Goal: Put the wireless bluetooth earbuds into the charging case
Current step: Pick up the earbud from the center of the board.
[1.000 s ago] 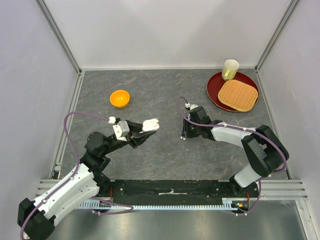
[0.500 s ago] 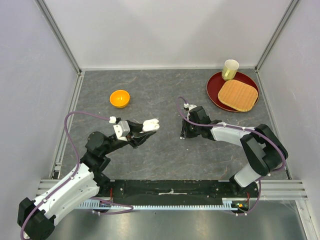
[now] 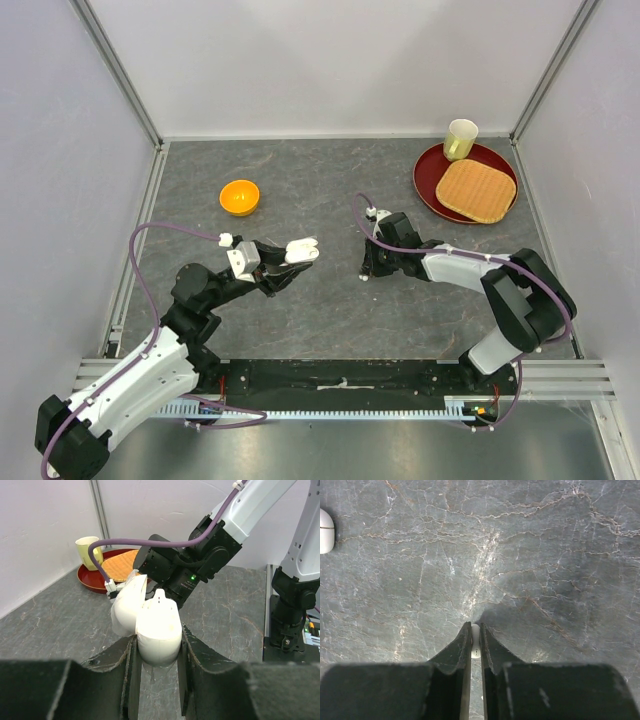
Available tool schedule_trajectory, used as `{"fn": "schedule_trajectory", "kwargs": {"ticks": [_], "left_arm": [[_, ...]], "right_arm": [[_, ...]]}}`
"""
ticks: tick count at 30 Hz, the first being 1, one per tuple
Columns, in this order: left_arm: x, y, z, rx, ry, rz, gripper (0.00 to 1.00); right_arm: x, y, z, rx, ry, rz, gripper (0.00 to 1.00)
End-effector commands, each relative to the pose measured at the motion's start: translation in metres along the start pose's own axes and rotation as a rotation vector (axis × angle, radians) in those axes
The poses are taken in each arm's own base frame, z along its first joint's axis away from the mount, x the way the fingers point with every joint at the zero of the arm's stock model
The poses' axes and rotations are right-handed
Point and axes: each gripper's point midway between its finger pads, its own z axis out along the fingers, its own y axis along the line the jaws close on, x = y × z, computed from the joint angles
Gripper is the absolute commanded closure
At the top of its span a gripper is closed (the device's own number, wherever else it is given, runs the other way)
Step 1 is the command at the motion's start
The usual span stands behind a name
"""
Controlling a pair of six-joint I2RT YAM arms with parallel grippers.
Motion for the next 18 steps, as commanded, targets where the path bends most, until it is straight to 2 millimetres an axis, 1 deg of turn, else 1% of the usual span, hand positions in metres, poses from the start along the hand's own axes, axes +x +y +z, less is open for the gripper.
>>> {"fn": "schedule_trajectory", "kwargs": {"ticks": [1, 4, 5, 9, 10, 12, 15, 18], "left_arm": [[-0.009, 0.004, 0.001, -0.019, -0.035, 0.050, 0.98], [-0.008, 0.005, 0.001, -0.022, -0.034, 0.049, 0.98], [-0.010, 0.005, 0.001, -0.024, -0.036, 0.052, 0.98], [-0.010, 0.007, 0.001, -0.031, -0.035, 0.051, 0.98], [-0.010, 0.007, 0.002, -0.033, -0.035, 0.051, 0.98], [-0.009, 0.008, 0.002, -0.033, -0.033, 0.050, 0.98], [-0.009, 0.008, 0.003, -0.034, -0.030, 0.045, 0.98], [-0.009, 0.009, 0.005, -0.033, -0.030, 0.041, 0.98]], "right_arm": [[0.002, 0.002, -0.006, -0.013, -0.004, -0.009, 0.88], [0.000, 0.005, -0.009, -0.023, -0.014, -0.008, 0.95], [-0.002, 0.008, -0.011, -0.039, -0.025, -0.009, 1.00], [-0.011, 0.017, -0.025, -0.074, -0.074, -0.022, 1.00], [-0.017, 0.022, -0.031, -0.087, -0.099, -0.032, 1.00], [-0.021, 0.028, -0.039, -0.117, -0.118, -0.043, 1.00], [-0.033, 0.043, -0.061, -0.175, -0.182, -0.080, 1.00], [-0.041, 0.051, -0.075, -0.209, -0.222, -0.107, 1.00]]}}
